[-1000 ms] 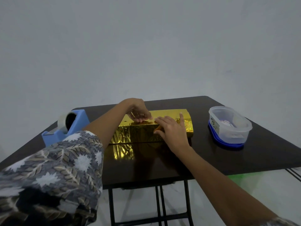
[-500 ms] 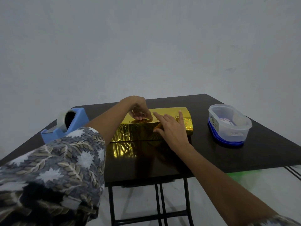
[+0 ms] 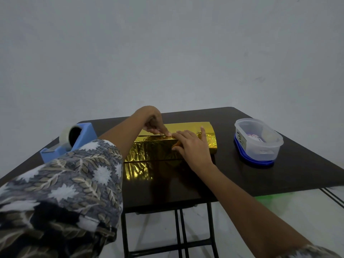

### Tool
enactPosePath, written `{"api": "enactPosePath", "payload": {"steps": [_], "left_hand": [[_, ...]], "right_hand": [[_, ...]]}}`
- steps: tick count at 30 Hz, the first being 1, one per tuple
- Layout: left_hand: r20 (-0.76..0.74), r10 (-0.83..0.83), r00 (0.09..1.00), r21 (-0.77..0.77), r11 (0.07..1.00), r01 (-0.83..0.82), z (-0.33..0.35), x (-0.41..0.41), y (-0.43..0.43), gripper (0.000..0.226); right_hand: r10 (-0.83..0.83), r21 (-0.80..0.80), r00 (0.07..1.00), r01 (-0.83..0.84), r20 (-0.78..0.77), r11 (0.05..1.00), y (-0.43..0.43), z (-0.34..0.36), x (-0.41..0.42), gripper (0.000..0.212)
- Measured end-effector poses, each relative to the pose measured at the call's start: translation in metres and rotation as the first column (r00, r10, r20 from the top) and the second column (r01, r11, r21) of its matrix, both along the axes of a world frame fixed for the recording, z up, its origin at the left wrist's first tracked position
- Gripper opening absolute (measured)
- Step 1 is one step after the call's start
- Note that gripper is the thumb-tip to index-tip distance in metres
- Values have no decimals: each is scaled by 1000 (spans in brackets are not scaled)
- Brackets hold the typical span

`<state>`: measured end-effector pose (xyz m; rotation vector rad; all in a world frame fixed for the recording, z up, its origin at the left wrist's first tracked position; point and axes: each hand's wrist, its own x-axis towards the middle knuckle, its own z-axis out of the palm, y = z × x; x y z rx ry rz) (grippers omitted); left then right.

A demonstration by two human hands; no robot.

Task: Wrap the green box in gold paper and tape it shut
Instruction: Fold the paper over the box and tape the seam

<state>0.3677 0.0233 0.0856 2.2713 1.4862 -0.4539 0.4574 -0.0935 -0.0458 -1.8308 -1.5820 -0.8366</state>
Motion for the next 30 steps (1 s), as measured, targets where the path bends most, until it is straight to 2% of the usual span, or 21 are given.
{"api": "enactPosePath", "payload": {"steps": [7, 13, 15, 17, 19, 20, 23, 24, 27, 30], "left_hand": [[-176, -30, 984, 22, 999, 34, 4, 4, -1, 46], [-293, 4, 956, 30, 1000, 4, 7, -15, 4, 43], [-346, 17, 938, 16, 1000, -13, 6, -28, 9, 55], [-362, 29, 932, 18, 1000, -24, 8, -42, 13, 56], [-331, 38, 943, 56, 998, -20, 13, -52, 10, 52], [-270, 30, 963, 80, 997, -9, 15, -55, 7, 48], [1, -7, 1000, 155, 988, 7, 7, -44, 0, 55], [39, -20, 999, 161, 987, 13, 2, -38, -4, 56], [-52, -29, 998, 122, 992, 35, -6, -30, -14, 79], [-75, 47, 996, 95, 995, -40, 5, -44, -15, 77]], "right_hand": [[-7, -25, 1000, 7, -2, 1000, 1, -2, 1, 43], [28, -73, 999, -30, -30, 997, -1, -1, 2, 41], [35, -73, 999, -38, -35, 997, -2, -1, 2, 40], [36, -61, 999, -38, -34, 997, -2, -1, 2, 40], [26, -50, 999, -27, -31, 998, -1, -1, 1, 39], [21, -51, 999, -23, -34, 998, -1, -1, 0, 39], [26, -55, 999, -28, -38, 998, -1, -1, 0, 40], [28, -67, 999, -31, -39, 997, -3, 0, 0, 40], [39, -130, 998, -46, -54, 990, -4, 4, 1, 41], [36, -137, 998, -44, -58, 990, -4, 4, 1, 41]]}}
